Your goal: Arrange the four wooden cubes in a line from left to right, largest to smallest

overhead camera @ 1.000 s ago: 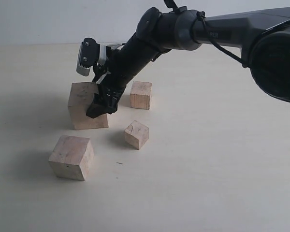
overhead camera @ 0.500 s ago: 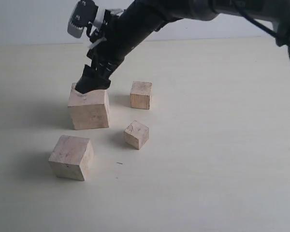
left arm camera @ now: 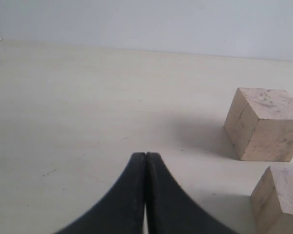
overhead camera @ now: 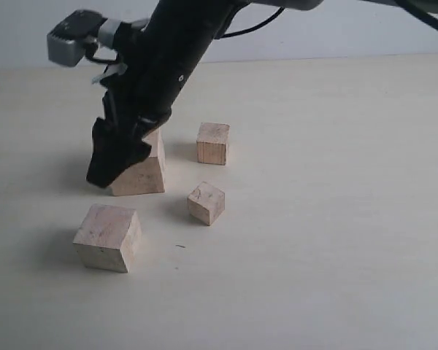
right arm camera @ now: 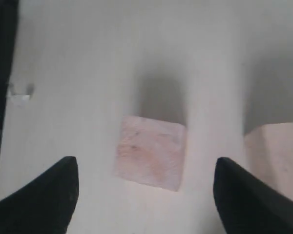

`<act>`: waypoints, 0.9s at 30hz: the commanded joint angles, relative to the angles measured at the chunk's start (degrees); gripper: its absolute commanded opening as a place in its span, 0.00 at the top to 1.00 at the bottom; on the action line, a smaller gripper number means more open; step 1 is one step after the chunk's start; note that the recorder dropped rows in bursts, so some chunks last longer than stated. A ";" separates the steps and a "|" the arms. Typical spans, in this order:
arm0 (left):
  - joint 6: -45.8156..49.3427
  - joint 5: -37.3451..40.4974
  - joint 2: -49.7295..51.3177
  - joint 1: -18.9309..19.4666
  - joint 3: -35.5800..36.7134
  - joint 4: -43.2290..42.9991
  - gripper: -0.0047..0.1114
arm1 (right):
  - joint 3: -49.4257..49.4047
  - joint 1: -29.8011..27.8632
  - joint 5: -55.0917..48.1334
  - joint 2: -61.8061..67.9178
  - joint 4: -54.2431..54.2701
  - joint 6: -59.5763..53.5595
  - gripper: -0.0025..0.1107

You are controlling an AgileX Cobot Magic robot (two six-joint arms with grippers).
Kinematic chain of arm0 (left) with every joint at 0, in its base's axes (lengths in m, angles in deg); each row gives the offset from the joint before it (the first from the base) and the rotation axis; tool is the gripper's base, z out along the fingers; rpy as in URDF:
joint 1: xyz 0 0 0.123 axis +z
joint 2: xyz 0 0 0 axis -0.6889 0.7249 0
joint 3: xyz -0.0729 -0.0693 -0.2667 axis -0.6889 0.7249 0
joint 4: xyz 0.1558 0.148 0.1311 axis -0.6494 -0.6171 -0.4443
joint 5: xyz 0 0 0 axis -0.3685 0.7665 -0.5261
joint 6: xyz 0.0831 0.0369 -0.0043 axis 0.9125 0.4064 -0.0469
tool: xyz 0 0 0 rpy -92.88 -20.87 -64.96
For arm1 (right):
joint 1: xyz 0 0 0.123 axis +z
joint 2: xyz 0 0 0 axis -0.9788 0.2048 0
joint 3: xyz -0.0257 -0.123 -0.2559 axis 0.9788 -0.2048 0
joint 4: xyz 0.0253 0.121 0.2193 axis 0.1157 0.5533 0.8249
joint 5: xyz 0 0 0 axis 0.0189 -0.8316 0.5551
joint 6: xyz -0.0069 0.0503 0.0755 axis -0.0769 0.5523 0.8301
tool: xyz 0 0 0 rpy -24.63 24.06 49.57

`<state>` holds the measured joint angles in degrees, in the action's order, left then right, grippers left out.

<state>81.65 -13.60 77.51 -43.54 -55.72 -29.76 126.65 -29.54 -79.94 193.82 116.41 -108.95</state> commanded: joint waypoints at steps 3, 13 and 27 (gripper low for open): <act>0.00 -0.56 -0.38 0.01 -0.03 -0.08 0.96 | -3.38 4.03 2.71 -0.09 -4.11 2.35 0.34; 0.00 -0.56 -0.38 0.01 -0.03 -0.08 0.96 | -8.84 6.26 12.56 0.04 -6.25 6.02 0.31; 0.00 -0.56 -0.38 0.01 -0.03 -0.08 0.96 | -9.24 7.98 17.48 5.10 -8.01 5.94 0.19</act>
<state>81.65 -13.60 77.51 -43.54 -55.72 -29.76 117.49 -21.59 -64.56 198.38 109.04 -102.92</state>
